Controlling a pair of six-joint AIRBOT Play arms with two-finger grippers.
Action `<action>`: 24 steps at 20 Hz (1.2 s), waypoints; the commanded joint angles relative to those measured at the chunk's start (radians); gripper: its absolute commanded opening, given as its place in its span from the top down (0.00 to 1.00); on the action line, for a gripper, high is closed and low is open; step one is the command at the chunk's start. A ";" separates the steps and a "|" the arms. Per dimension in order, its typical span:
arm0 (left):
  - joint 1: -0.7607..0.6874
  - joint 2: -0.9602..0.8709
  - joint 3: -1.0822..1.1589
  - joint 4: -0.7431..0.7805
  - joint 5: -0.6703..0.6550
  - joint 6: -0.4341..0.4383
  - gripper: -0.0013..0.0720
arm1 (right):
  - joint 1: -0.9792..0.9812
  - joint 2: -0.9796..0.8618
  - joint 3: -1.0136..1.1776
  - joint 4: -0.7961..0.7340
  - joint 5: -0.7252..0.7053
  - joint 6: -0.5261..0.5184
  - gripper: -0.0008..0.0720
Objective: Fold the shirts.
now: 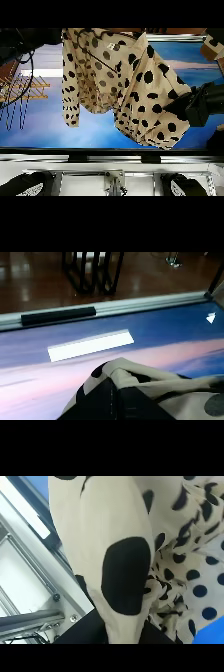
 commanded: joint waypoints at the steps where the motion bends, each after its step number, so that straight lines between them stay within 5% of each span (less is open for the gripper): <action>1: -0.012 0.058 0.000 -0.006 0.052 -0.001 0.92 | -0.001 0.000 0.000 -0.093 0.013 0.023 0.92; 9: -0.271 0.127 0.000 -0.002 -0.046 0.091 0.92 | 0.223 -0.005 0.000 -0.166 -0.099 0.049 0.92; 13: -0.232 0.133 0.000 0.158 -0.161 0.056 0.92 | 0.288 -0.003 0.000 -0.151 -0.097 0.068 0.92; 18: -0.126 0.164 0.000 0.142 -0.200 0.008 0.92 | 0.288 -0.005 0.000 -0.098 -0.065 0.076 0.92; 24: -0.263 0.163 0.000 0.040 -0.126 0.098 0.92 | 0.439 -0.072 -0.002 -0.213 -0.196 0.082 0.92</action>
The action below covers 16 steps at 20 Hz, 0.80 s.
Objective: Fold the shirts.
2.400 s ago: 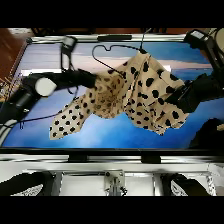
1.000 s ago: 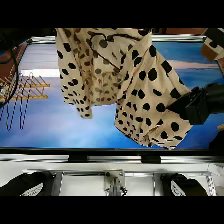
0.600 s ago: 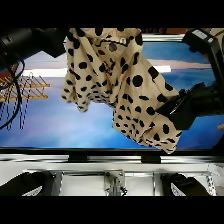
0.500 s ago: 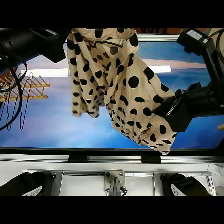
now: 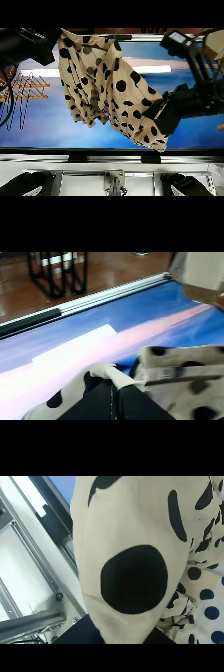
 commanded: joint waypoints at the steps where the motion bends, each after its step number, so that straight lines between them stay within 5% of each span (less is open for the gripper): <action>1: -0.077 0.002 0.000 -0.029 0.059 0.032 0.92 | 0.106 -0.052 0.000 -0.051 -0.111 0.005 0.92; 6: -0.133 0.010 0.000 -0.032 -0.101 0.029 0.92 | 0.159 -0.074 0.002 -0.058 -0.334 -0.003 0.92; 16: -0.132 0.068 -0.020 0.151 -0.486 0.019 0.92 | 0.093 -0.074 0.037 -0.092 -0.333 0.024 0.92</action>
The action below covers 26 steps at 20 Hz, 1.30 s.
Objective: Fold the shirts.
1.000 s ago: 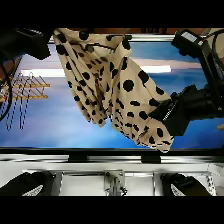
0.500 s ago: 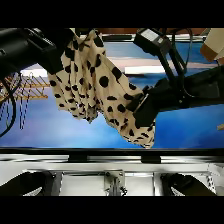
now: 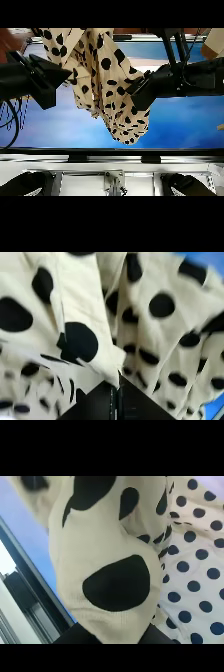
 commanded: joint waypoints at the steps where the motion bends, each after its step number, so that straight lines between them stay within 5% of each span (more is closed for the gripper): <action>1: -0.001 0.004 -0.025 0.092 -0.112 -0.008 0.92 | -0.006 -0.001 0.029 0.011 -0.010 0.012 0.92; 4: 0.000 -0.014 -0.042 0.142 -0.099 -0.008 0.86 | -0.006 -0.001 0.062 0.013 0.018 0.015 0.92; 6: 0.000 -0.014 -0.041 0.149 -0.036 -0.021 0.29 | -0.006 -0.001 0.083 -0.028 0.050 0.033 0.92; 7: 0.000 -0.012 -0.038 0.149 0.005 -0.045 0.14 | -0.006 -0.001 0.093 -0.059 0.062 0.047 0.92; 12: -0.001 -0.010 -0.026 0.148 0.164 -0.079 0.14 | -0.006 -0.001 0.132 -0.189 0.090 0.149 0.92; 15: -0.001 -0.014 -0.026 0.148 0.165 -0.098 0.14 | -0.006 -0.001 0.190 -0.450 0.107 0.262 0.92; 19: -0.001 -0.026 -0.026 0.148 0.166 -0.103 0.14 | -0.014 -0.001 0.292 -0.798 0.197 0.269 0.92; 23: -0.001 -0.060 -0.026 0.145 0.222 -0.122 0.14 | -0.091 -0.005 0.315 -0.593 0.314 0.203 0.92; 26: -0.002 -0.084 -0.026 0.144 0.434 -0.239 0.14 | -0.090 -0.019 0.314 -0.329 0.357 0.253 0.92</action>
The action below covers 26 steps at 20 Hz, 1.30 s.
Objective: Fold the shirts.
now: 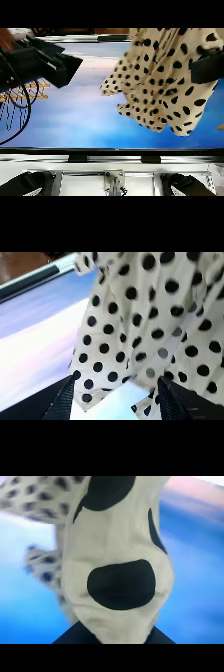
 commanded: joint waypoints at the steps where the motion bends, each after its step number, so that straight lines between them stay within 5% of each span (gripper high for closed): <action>1: -0.002 -0.028 0.001 -0.017 0.247 -0.107 0.14 | -0.002 -0.015 0.008 0.245 0.065 0.055 0.92; 4: -0.002 -0.053 0.001 -0.064 0.404 -0.107 0.14 | 0.090 -0.032 0.008 0.267 0.065 0.065 0.92; 8: -0.002 -0.082 0.001 -0.064 0.418 -0.012 0.05 | 0.169 -0.063 0.008 0.261 0.064 0.060 0.92; 23: 0.000 -0.212 0.001 -0.047 0.555 0.008 0.07 | 0.236 -0.146 0.008 0.278 0.022 0.006 0.92; 24: 0.000 -0.218 0.001 -0.046 0.570 -0.011 0.17 | 0.236 -0.146 0.008 0.287 0.021 0.006 0.92; 26: 0.000 -0.221 0.001 -0.046 0.573 -0.020 0.90 | 0.236 -0.146 0.008 0.288 0.021 0.006 0.92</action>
